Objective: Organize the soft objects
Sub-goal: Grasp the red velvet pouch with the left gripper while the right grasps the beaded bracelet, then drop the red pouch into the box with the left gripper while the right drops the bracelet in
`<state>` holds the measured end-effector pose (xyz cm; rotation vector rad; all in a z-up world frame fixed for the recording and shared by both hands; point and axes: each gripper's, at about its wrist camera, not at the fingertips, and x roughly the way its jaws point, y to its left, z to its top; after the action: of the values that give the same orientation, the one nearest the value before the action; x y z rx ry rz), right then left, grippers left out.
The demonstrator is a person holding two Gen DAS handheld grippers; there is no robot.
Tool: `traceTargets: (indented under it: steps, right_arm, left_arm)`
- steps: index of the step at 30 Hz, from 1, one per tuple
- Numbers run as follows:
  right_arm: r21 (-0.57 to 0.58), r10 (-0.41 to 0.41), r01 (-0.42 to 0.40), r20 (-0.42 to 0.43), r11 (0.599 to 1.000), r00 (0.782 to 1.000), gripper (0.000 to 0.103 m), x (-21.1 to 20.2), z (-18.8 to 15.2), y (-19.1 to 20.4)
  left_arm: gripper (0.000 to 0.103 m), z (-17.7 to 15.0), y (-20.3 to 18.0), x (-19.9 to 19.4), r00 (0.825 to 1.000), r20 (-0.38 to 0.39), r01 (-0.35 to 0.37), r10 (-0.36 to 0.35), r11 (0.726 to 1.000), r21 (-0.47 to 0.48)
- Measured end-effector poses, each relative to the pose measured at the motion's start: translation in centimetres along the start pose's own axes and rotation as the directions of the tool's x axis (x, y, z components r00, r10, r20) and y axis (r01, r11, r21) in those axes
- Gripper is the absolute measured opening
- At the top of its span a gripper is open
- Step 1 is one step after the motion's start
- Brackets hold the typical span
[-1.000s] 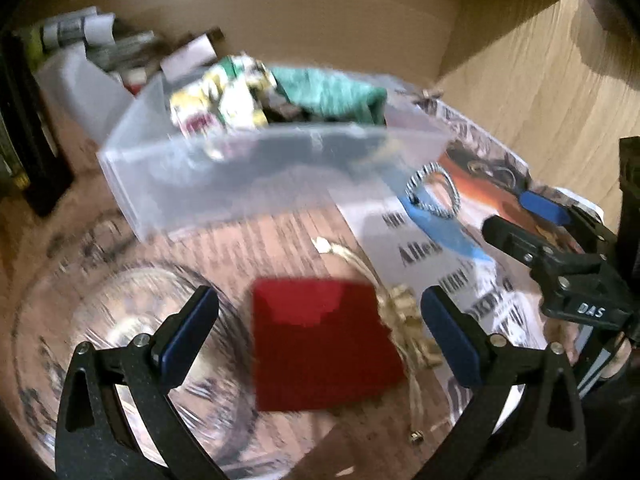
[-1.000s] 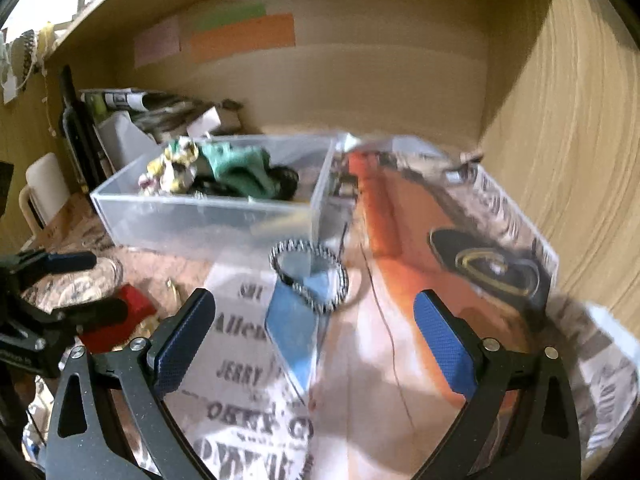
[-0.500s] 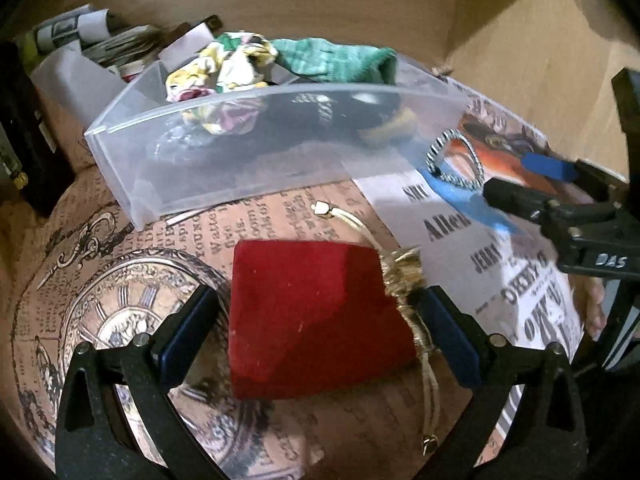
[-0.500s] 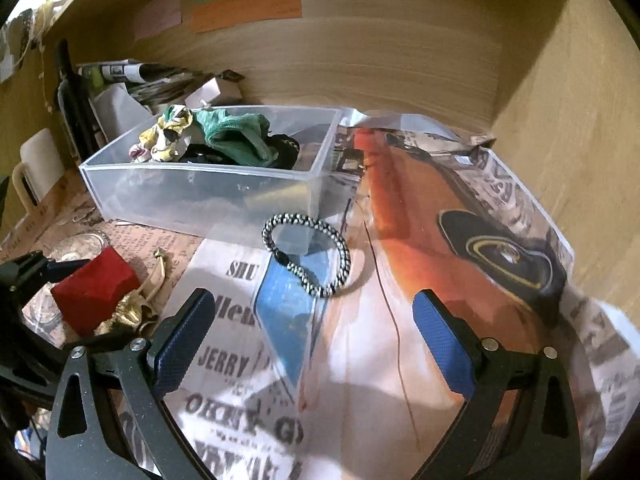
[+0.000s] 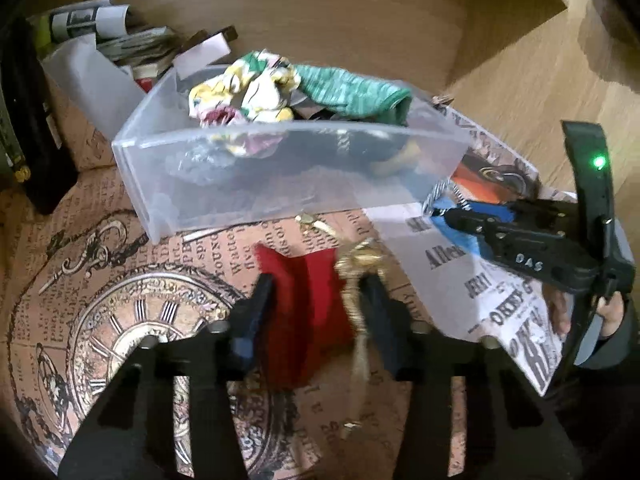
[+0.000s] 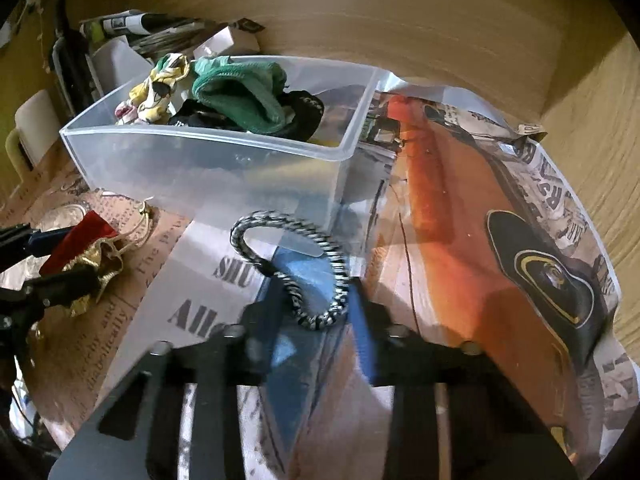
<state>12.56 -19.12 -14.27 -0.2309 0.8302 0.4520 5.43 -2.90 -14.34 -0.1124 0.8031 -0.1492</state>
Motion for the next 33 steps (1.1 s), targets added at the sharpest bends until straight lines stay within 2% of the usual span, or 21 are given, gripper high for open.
traceTargets:
  steps: [2, 4, 11, 18, 21, 23, 25, 27, 28, 29, 33]
  right_arm:
    - [-0.002, 0.002, -0.002, 0.009, 1.0, 1.0, 0.016, -0.3, -0.2, 0.3]
    - [0.001, 0.017, -0.017, 0.02, 1.0, 1.0, 0.014, -0.7, -0.3, 0.5]
    - [0.03, 0.065, -0.069, 0.107, 0.997, 0.992, 0.008, -3.7, -0.1, 0.9]
    - [0.026, 0.084, -0.092, 0.217, 0.995, 0.972, 0.008, -6.7, 1.3, 1.1]
    - [0.006, 0.09, -0.094, 0.221, 0.996, 0.971, 0.008, -6.9, 1.6, 1.2]
    - [0.005, 0.106, -0.109, 0.19, 0.994, 0.976, 0.009, -6.3, 1.6, 1.3]
    - [-0.001, 0.122, -0.123, 0.14, 0.992, 0.983, 0.023, -5.3, 1.3, 1.5]
    - [-0.009, 0.108, -0.107, 0.104, 0.994, 0.989, 0.057, -4.2, 0.9, 1.8]
    - [-0.015, 0.109, -0.109, 0.085, 0.994, 0.99, 0.063, -3.5, 0.7, 2.0]
    - [-0.02, 0.115, -0.114, 0.062, 0.993, 0.991, 0.066, -2.8, 0.6, 2.1]
    - [-0.032, 0.121, -0.122, -0.038, 0.992, 0.992, 0.066, 0.1, 0.1, 2.6]
  left_arm:
    - [0.03, 0.2, -0.3, -0.5, 1.0, 0.013, 0.002, -0.002, 1.0, 0.012]
    - [0.025, 0.4, -0.4, -1.1, 1.0, 0.023, 0.001, -0.001, 1.0, 0.022]
    - [0.024, 1.0, -0.2, -2.6, 0.998, 0.07, -0.011, 0.009, 1.0, 0.017]
    - [0.024, 3.2, 0.3, -5.4, 0.983, 0.18, -0.034, 0.032, 0.999, 0.008]
    - [0.024, 4.3, 0.8, -6.1, 0.975, 0.216, -0.048, 0.048, 0.999, -0.007]
    - [0.024, 4.9, 1.3, -6.4, 0.971, 0.233, -0.057, 0.06, 0.998, -0.021]
    - [0.024, 5.3, 1.8, -6.5, 0.968, 0.24, -0.065, 0.071, 0.997, -0.033]
    - [0.024, 5.3, 2.4, -6.5, 0.968, 0.24, -0.066, 0.075, 0.997, -0.045]
    - [0.024, 5.2, 2.5, -6.4, 0.968, 0.238, -0.068, 0.078, 0.996, -0.049]
    - [0.024, 5.1, 2.6, -6.4, 0.968, 0.236, -0.07, 0.08, 0.996, -0.053]
    - [0.024, 5.0, 2.9, -6.1, 0.97, 0.226, -0.081, 0.092, 0.995, -0.056]
